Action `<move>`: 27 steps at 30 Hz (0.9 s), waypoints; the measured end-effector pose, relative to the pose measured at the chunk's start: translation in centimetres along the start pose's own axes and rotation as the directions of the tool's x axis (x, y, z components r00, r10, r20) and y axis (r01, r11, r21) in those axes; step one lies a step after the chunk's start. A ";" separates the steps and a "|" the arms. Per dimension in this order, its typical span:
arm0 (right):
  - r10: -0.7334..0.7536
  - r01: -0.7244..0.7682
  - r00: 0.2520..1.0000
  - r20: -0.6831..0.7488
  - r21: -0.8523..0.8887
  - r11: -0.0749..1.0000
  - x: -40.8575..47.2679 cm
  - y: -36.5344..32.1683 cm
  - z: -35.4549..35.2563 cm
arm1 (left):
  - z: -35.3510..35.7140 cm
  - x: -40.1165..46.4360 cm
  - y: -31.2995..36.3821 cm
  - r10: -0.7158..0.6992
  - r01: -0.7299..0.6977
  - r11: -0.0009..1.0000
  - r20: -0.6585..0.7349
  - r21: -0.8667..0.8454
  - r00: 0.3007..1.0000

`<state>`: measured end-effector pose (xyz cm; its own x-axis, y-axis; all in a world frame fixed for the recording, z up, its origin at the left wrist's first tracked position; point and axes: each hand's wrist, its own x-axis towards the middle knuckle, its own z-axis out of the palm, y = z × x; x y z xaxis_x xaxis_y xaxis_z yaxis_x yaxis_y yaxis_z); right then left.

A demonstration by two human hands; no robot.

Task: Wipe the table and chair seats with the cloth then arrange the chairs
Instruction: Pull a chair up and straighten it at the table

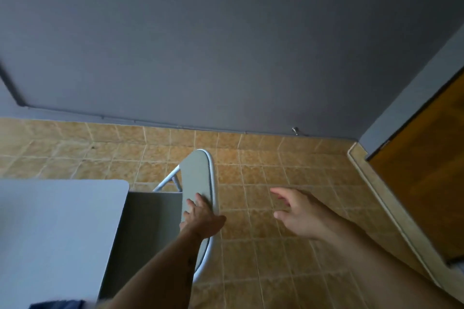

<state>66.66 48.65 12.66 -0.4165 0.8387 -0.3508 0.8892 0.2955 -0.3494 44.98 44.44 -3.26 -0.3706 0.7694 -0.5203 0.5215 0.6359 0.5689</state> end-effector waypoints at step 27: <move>-0.612 0.869 0.477 0.631 -0.443 0.220 29.6 -5.3 4.0 | 4.1 -3.9 4.4 -0.513 0.396 0.834 -0.275 -0.385 0.813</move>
<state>48.90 70.06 0.69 -0.8621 -0.0699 -0.5019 -0.0824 0.9966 0.0026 51.88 44.02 -1.29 -0.7802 0.3160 -0.5398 -0.0076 0.8582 0.5133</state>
